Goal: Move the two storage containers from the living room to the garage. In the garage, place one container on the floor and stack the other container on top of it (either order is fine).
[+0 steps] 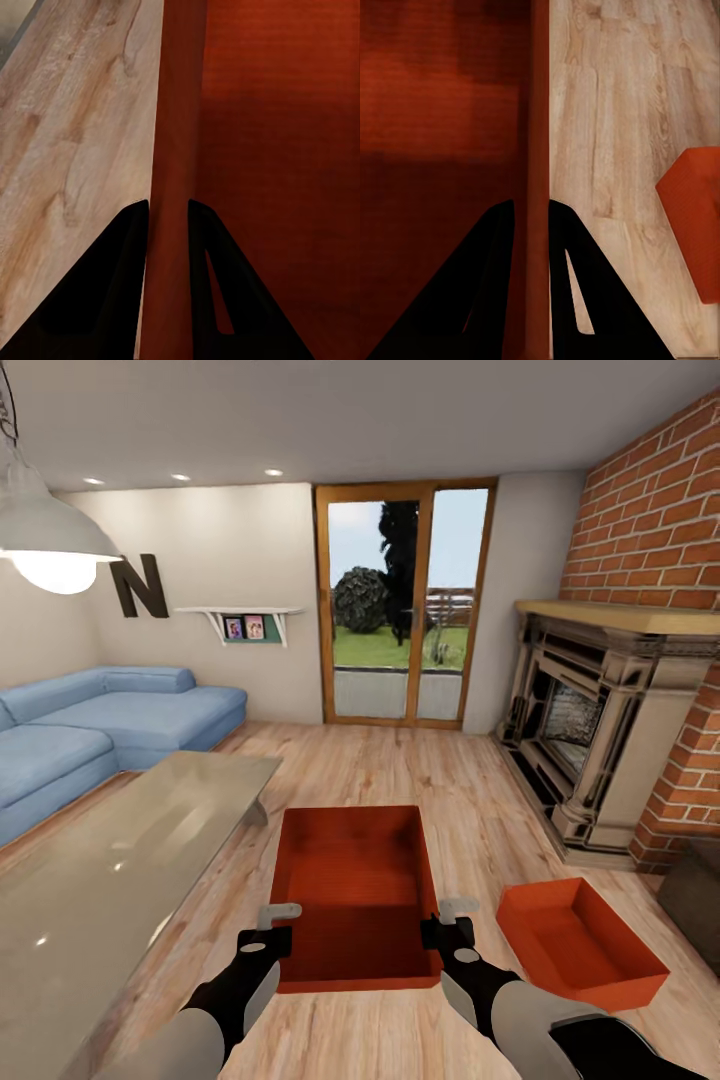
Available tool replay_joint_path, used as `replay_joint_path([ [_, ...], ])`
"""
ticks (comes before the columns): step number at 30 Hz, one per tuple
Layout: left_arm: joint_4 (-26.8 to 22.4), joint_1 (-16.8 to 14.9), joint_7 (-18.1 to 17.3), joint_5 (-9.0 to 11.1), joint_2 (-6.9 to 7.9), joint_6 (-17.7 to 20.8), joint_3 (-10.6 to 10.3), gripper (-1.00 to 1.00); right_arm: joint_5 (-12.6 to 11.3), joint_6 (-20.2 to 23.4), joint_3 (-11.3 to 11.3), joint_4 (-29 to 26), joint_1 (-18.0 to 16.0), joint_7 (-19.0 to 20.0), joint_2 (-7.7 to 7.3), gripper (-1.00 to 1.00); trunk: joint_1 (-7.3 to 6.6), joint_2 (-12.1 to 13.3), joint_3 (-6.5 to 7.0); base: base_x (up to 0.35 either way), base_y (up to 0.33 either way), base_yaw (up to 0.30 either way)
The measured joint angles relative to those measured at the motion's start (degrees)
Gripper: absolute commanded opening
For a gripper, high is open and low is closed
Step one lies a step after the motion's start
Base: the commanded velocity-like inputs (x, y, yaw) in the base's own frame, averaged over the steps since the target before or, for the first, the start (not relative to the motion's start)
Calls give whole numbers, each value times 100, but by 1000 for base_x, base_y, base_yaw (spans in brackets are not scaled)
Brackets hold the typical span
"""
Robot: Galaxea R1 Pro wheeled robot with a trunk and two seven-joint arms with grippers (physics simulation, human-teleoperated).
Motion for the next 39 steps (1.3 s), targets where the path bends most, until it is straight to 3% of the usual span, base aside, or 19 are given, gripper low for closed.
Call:
replay_joint_path([
  [10,15,0,-2,6,0,-27,0,-100,16,0,0,-6,0,1,-2,-100,-2,0,57,-270,0,193],
  [39,11,1,0,5,0,-20,-2,-100,20,0,-4,-6,-1,-1,-1,-100,-4,0,214,-7,0,241],
])
